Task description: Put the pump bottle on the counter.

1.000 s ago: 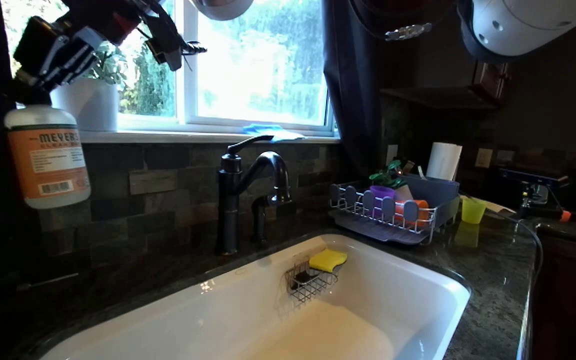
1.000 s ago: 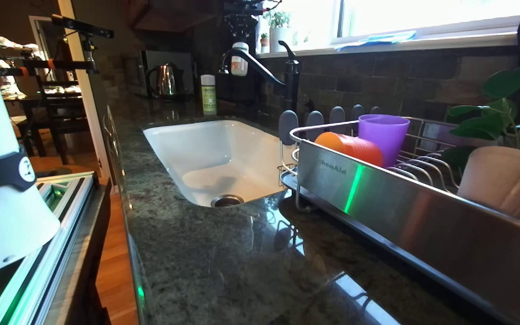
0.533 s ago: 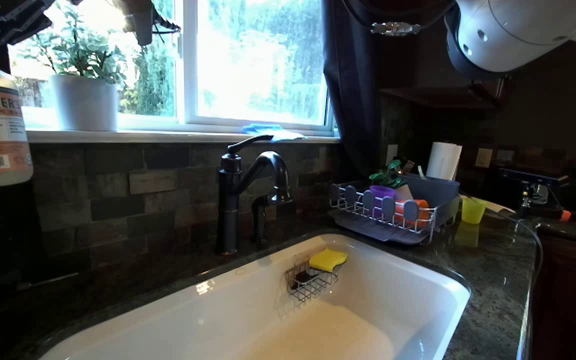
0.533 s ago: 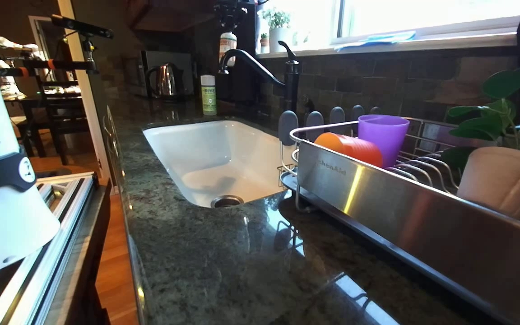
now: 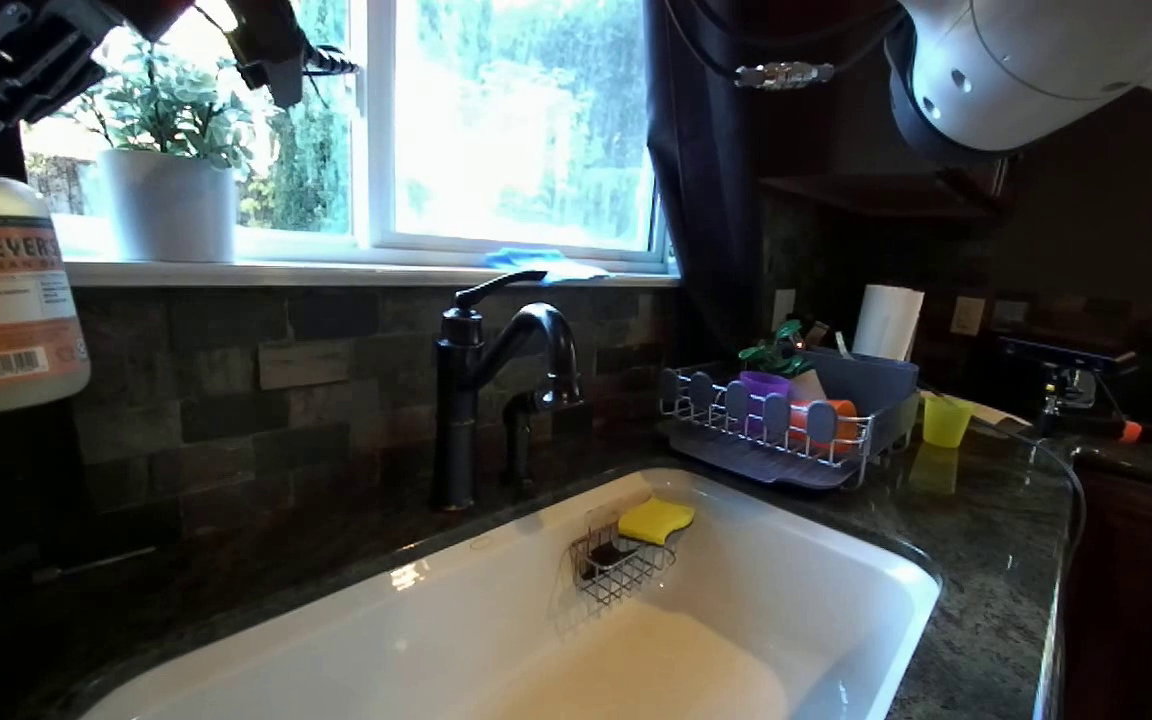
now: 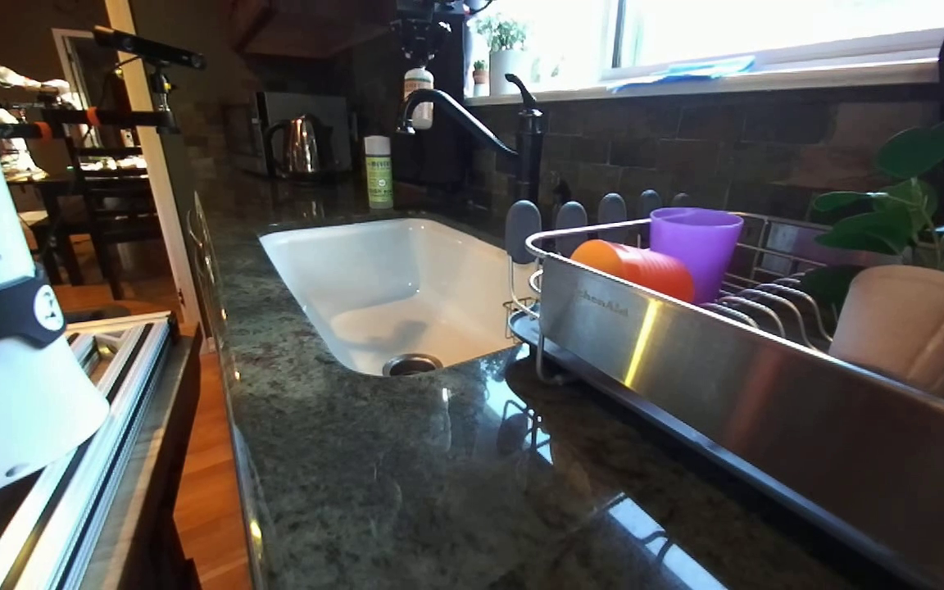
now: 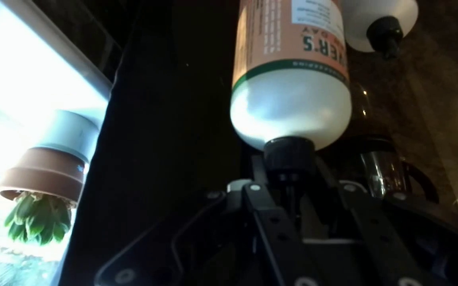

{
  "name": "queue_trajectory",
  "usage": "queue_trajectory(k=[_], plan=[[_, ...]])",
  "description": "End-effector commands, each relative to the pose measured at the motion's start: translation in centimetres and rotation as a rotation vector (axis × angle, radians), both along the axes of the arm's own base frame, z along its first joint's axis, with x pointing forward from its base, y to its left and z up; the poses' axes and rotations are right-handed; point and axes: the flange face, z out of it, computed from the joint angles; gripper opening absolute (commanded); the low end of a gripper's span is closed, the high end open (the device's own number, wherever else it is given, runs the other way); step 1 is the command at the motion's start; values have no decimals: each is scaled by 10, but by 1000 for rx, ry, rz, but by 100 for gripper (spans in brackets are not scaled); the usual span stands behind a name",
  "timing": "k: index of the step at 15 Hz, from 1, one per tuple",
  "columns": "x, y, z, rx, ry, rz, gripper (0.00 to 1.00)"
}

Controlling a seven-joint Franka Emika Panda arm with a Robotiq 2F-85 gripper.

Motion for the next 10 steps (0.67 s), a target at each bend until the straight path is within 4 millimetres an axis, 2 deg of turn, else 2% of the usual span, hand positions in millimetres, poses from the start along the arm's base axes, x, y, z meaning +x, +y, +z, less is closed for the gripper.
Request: queue_trajectory(k=[1, 3, 5, 10], plan=[[-19, 20, -17, -44, -75, -26, 8], [-29, 34, -34, -37, -122, -35, 8], [-34, 39, -45, -26, -186, -70, 8], [-27, 25, -73, -7, -296, -249, 8]])
